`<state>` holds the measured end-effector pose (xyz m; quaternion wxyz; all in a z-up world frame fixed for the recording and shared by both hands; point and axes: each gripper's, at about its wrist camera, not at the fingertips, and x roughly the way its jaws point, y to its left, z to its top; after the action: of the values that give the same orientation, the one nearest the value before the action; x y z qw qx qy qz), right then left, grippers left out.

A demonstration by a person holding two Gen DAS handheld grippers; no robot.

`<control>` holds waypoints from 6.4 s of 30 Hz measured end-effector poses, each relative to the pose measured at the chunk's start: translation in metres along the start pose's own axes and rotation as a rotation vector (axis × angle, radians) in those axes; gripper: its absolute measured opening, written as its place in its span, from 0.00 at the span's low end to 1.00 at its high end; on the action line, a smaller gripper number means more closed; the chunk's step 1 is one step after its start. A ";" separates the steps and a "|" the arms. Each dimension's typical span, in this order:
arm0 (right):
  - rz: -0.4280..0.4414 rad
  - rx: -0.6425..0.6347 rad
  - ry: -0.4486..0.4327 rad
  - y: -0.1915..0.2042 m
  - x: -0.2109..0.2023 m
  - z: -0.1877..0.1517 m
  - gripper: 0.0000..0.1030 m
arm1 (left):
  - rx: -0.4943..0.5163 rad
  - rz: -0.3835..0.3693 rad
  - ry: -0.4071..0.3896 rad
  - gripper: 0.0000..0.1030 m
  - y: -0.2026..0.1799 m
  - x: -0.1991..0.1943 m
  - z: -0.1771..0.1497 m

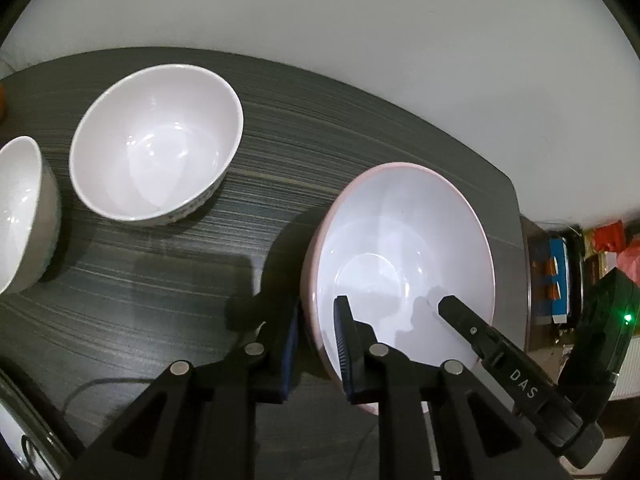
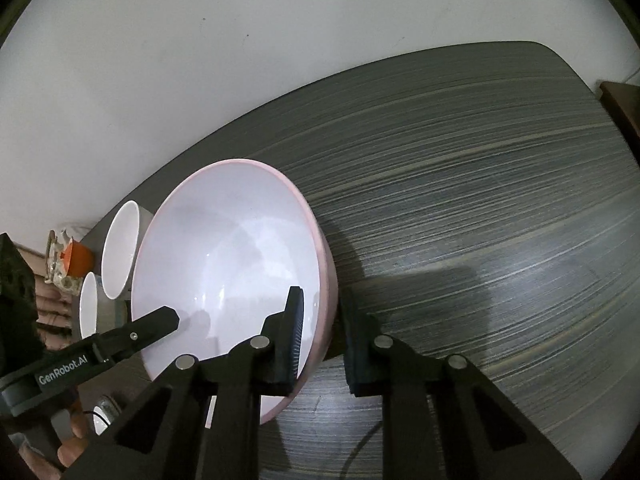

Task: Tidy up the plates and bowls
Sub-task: 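Close both tools on the pink-rimmed bowl rim and lift it, then carry the pink-rimmed bowl with both tools and lower it onto the table, then open both tools and move them to the white bowl, then close both tools on the white bowl rim, then lift the white bowl with both tools over the pink-rimmed bowl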

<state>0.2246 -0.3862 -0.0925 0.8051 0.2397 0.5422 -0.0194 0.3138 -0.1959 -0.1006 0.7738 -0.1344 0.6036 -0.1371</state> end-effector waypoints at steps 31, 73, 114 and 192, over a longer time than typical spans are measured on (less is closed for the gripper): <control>0.050 -0.120 0.024 0.089 -0.078 -0.158 0.17 | -0.044 0.074 -0.023 0.17 0.085 -0.135 -0.177; 0.021 -0.158 0.168 0.098 -0.043 -0.233 0.20 | -0.083 0.105 0.068 0.17 0.131 -0.110 -0.210; 0.087 -0.222 0.031 0.140 -0.085 -0.176 0.48 | -0.139 0.059 -0.137 0.53 0.180 -0.194 -0.163; 0.162 -0.234 0.127 0.276 0.013 -0.076 0.15 | -0.190 0.137 -0.187 0.14 0.225 -0.176 -0.030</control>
<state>0.2449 -0.1082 -0.0261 0.7904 0.1882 0.5695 0.1242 0.2549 0.0767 -0.0337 0.8181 -0.1776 0.5468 -0.0130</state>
